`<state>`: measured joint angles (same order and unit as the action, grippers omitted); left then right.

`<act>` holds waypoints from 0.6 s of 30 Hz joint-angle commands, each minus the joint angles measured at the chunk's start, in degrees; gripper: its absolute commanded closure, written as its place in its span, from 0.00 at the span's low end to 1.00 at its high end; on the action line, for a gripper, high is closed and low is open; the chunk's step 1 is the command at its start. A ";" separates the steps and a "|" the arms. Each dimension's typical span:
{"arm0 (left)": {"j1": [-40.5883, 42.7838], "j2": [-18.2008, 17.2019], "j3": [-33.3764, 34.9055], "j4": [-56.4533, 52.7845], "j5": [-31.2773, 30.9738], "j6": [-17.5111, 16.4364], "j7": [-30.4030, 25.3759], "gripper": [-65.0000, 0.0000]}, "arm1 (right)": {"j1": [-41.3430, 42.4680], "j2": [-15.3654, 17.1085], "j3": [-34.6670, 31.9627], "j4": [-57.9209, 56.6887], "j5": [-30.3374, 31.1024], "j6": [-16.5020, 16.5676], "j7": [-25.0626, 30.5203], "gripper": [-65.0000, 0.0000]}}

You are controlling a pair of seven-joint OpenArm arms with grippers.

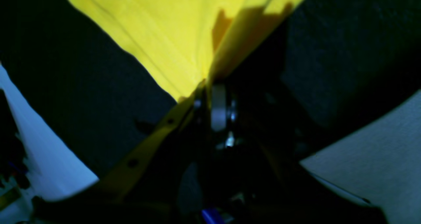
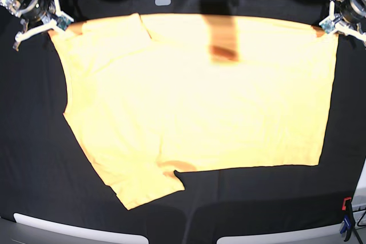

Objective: Layout the t-shirt on the table in an organized manner, then fold the t-shirt properly
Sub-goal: 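Release the shirt and move both grippers to the hem corners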

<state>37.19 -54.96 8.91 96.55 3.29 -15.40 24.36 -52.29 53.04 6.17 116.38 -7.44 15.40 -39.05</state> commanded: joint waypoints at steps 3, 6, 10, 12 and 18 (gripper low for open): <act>2.86 -1.11 -0.28 -0.02 0.33 -0.90 2.67 1.00 | -2.47 1.05 0.83 0.63 -1.33 -0.83 -3.72 1.00; 4.70 -1.11 -0.28 -0.02 0.37 -0.90 2.64 1.00 | -4.22 1.07 0.83 0.63 -1.57 -0.85 -6.01 1.00; 5.66 -1.11 -0.28 -0.02 2.82 -0.87 2.45 1.00 | -4.85 0.76 0.83 0.63 -1.51 -1.14 -5.73 1.00; 5.49 -1.11 -0.28 -0.02 2.93 -0.87 2.45 1.00 | -4.83 0.79 0.83 0.79 -1.51 -1.27 -5.84 1.00; 5.51 -1.14 -0.28 2.21 6.29 -0.87 5.38 0.50 | -4.85 0.79 0.85 3.13 -1.29 -0.90 -10.16 0.66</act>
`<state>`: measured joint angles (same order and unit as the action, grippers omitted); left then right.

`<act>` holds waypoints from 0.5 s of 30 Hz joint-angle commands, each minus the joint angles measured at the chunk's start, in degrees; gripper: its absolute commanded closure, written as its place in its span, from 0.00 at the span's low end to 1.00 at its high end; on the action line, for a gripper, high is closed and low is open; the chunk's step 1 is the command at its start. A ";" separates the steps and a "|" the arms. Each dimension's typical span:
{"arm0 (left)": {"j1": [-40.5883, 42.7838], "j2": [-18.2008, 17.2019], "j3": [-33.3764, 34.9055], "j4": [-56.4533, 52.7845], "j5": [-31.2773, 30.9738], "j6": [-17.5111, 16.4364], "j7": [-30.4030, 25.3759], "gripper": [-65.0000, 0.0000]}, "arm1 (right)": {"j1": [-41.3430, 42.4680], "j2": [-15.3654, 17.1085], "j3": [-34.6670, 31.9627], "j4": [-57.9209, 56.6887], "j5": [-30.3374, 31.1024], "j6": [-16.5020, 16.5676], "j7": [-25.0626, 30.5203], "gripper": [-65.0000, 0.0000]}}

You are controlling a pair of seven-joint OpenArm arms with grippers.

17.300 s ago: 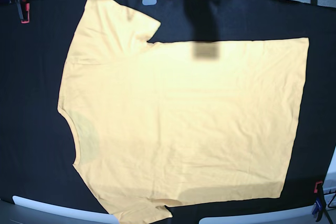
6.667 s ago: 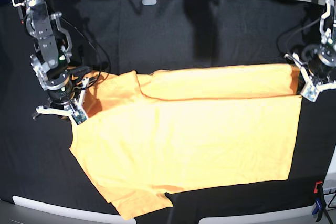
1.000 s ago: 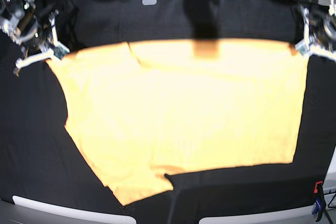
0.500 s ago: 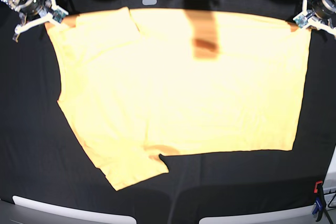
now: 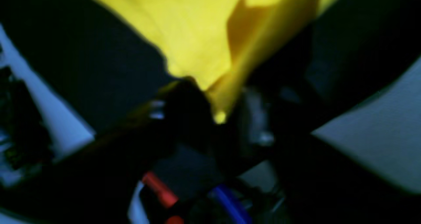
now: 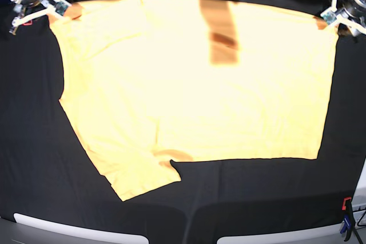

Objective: Layout the t-shirt on the table in an organized manner, then fold the t-shirt properly
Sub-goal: 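Release the shirt and move both grippers to the hem corners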

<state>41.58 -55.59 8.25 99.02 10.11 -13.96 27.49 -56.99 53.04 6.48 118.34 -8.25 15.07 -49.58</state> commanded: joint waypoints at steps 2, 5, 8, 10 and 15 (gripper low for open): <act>1.11 -0.63 0.37 1.38 1.11 -2.34 4.26 0.50 | -0.15 0.81 0.70 2.71 -0.55 -0.92 0.20 0.61; 1.14 -2.47 0.37 4.35 1.42 -2.34 7.13 0.50 | -0.15 0.83 1.57 5.55 -0.98 -2.29 1.38 0.61; 1.11 -6.05 0.37 6.84 1.42 -2.29 9.01 0.50 | -0.15 0.85 4.44 8.31 -2.43 -3.63 2.86 0.61; 0.96 -8.39 0.24 7.85 1.42 -1.44 8.70 0.50 | 0.02 0.81 7.45 8.83 -1.55 -5.01 5.16 0.61; 0.96 -8.85 -7.26 8.33 -1.27 -0.59 4.28 0.50 | 4.57 0.63 11.08 8.00 6.21 -5.25 6.78 0.61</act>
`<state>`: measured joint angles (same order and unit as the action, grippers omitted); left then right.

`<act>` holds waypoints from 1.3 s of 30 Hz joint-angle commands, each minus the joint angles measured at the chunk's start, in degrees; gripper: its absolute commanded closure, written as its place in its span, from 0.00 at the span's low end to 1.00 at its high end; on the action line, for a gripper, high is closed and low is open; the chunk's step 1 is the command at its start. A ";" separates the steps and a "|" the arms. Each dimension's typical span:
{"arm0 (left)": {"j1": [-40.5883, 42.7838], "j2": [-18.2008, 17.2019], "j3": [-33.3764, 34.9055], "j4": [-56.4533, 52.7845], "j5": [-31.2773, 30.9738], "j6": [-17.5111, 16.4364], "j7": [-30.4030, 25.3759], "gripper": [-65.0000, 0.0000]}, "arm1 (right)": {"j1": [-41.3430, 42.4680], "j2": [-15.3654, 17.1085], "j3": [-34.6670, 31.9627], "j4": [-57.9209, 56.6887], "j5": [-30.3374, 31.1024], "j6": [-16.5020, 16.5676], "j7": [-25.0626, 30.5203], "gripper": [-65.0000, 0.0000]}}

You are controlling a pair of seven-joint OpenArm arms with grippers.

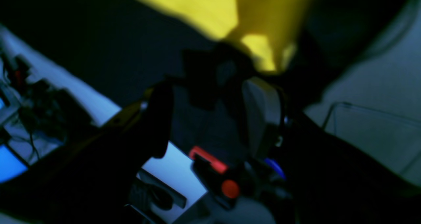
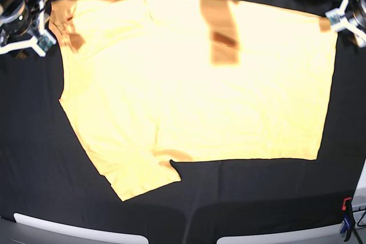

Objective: Layout the t-shirt on the table in an organized manner, then fold the t-shirt properly
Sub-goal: 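Release the shirt and move both grippers to the hem corners, then grasp the hem corners with both grippers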

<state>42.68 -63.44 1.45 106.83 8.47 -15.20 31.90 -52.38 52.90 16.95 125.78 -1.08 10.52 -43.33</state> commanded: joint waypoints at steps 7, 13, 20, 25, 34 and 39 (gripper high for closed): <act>-6.54 5.09 -15.69 0.00 -13.86 0.61 -9.64 0.50 | 13.92 -4.55 0.61 -5.60 9.57 0.07 4.07 0.61; -24.33 15.08 -17.25 -7.50 -25.53 -3.45 -11.82 0.50 | 29.05 -9.42 0.55 -16.33 20.44 7.04 6.38 0.61; -44.85 25.90 -17.22 -26.69 -34.16 -10.75 -12.90 0.51 | 43.60 -14.97 -1.81 -26.51 25.75 10.84 5.77 0.61; -57.86 30.05 -17.14 -42.21 -34.27 -12.81 -12.22 0.51 | 50.23 -16.96 -6.84 -32.02 25.51 11.19 3.82 0.61; -75.60 32.48 -17.11 -73.44 -32.85 -18.14 -12.52 0.51 | 55.15 -17.18 -12.15 -33.55 25.35 11.21 2.34 0.61; -80.89 35.08 -17.09 -84.52 -25.03 -17.90 -17.16 0.51 | 55.54 -17.16 -12.09 -33.55 25.35 11.19 1.97 0.61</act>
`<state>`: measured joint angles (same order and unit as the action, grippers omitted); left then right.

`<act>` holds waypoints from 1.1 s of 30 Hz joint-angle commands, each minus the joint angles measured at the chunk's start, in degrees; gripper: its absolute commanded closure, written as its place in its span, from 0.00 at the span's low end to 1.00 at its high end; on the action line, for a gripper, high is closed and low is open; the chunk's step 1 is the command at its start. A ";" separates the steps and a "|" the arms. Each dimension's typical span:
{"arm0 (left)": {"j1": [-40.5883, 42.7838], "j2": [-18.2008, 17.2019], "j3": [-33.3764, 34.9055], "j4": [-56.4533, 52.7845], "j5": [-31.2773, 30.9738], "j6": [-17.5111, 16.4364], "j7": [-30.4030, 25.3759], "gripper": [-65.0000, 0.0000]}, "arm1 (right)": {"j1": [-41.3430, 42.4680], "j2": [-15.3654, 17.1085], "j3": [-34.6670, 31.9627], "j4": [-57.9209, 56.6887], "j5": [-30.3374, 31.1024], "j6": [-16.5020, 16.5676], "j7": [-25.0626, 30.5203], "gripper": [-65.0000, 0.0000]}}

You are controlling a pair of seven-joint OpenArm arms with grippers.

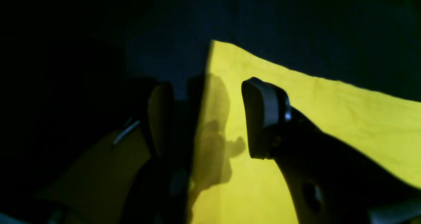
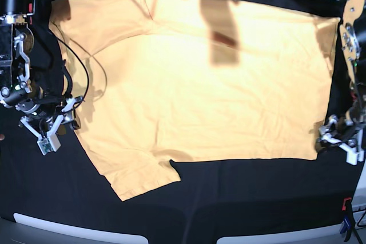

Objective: Layout the t-shirt on the table in an organized manner, then fold the t-shirt properly
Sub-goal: 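Grasp the hem corners with both grippers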

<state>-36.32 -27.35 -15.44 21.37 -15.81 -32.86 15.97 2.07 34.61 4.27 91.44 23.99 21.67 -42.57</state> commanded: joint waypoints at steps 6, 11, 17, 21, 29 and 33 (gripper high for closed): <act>-3.39 0.85 -0.20 -5.07 5.95 6.73 -9.57 0.51 | 1.09 1.66 0.63 0.79 0.22 0.07 -0.59 0.61; -3.37 0.83 -0.20 -5.70 5.95 6.93 -9.14 0.53 | 1.09 3.10 0.63 0.81 0.28 0.07 -0.50 0.61; -3.19 1.88 -0.20 -5.70 5.68 -1.81 -4.33 0.58 | 1.42 4.37 0.63 0.81 0.28 0.07 -0.55 0.61; -3.19 3.39 -0.20 -5.70 4.70 -2.89 -1.79 0.58 | 2.08 4.44 0.63 0.81 0.31 0.04 -0.59 0.61; -2.97 3.52 -0.22 -5.68 4.87 -2.82 -2.36 0.96 | 2.80 4.44 0.63 0.81 0.26 0.04 0.85 0.61; -2.71 3.52 -0.22 -5.68 4.90 -2.78 -2.95 1.00 | 4.24 4.11 0.61 0.63 -0.98 0.26 3.69 0.59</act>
<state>-37.50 -23.20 -15.51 15.09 -10.70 -35.18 13.32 4.99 37.63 4.27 91.44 23.00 21.78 -40.07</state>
